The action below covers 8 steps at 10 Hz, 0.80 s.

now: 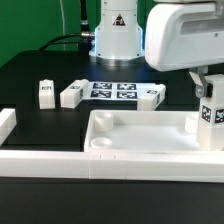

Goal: Assemble desk

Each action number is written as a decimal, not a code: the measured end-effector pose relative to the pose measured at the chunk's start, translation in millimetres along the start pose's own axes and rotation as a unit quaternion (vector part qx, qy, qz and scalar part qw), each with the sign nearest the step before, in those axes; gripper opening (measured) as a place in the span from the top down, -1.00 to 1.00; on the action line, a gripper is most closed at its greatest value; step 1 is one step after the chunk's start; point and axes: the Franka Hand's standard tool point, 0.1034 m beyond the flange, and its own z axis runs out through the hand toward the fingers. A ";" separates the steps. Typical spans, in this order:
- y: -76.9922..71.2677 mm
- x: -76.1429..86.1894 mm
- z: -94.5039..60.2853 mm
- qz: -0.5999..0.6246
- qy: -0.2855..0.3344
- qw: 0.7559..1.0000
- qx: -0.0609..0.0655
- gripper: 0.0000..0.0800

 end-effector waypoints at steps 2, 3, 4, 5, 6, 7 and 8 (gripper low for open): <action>-0.9 0.3 0.5 0.138 0.000 0.990 -0.002 0.27; -0.7 0.5 0.4 0.186 0.001 0.983 -0.002 0.27; -0.3 0.5 0.4 0.236 0.001 0.972 -0.002 0.27; 0.1 0.6 0.3 0.283 0.001 0.959 -0.002 0.27; 0.4 0.6 0.1 0.323 0.001 0.946 -0.002 0.27; 0.6 0.6 0.1 0.347 0.001 0.938 -0.002 0.27; 1.0 0.5 0.1 0.359 0.001 0.933 -0.002 0.24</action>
Offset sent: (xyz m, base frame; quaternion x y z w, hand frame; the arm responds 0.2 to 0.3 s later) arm 0.0015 0.0052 -0.0113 -0.0076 -0.0167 0.2292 0.9732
